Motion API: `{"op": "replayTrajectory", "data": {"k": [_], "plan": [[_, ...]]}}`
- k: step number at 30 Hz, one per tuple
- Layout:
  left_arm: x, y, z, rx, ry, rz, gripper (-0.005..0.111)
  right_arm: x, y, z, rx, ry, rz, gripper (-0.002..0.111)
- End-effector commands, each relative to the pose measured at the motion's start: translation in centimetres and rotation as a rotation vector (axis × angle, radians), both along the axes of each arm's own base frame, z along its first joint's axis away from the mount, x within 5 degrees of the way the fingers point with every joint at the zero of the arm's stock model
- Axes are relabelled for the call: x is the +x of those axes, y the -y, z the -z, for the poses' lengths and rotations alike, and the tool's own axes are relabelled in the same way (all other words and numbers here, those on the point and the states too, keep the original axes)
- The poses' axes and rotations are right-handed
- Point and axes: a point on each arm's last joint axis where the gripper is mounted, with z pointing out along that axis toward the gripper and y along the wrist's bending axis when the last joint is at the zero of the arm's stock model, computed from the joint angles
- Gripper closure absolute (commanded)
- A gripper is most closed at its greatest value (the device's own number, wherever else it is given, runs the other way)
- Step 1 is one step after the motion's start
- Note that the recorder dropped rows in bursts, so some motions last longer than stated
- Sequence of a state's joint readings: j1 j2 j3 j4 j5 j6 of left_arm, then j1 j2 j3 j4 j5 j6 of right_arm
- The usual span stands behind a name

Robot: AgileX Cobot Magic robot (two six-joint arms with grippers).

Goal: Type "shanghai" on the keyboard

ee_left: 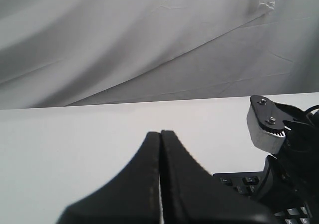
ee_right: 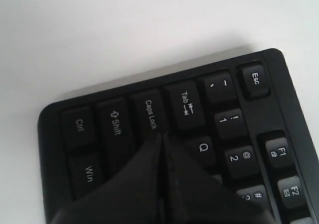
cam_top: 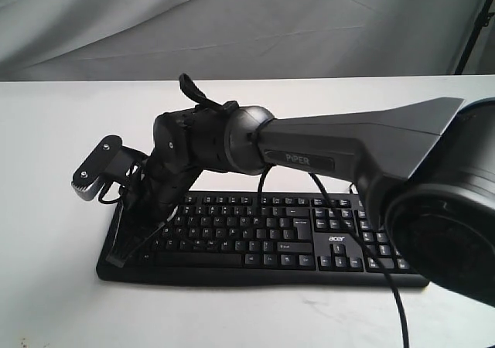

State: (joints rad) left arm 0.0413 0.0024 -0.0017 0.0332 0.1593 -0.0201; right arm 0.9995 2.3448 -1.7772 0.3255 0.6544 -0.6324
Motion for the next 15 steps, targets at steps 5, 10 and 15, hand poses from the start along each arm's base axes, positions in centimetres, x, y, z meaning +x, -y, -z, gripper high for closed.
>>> {"op": "replayTrajectory", "data": {"k": [5,10,15], "plan": [[0.0,0.0,0.0,-0.002,0.007,0.006,0.107,-0.1,-0.2,-1.1,0.011,0.018,-0.018,0.108],[0.0,0.0,0.0,-0.002,0.007,0.006,0.107,0.1,0.9,-3.8,-0.014,0.068,-0.016,0.108],[0.0,0.0,0.0,-0.002,0.007,0.006,0.107,0.2,3.8,-4.8,-0.020,0.088,0.041,0.108]]}}
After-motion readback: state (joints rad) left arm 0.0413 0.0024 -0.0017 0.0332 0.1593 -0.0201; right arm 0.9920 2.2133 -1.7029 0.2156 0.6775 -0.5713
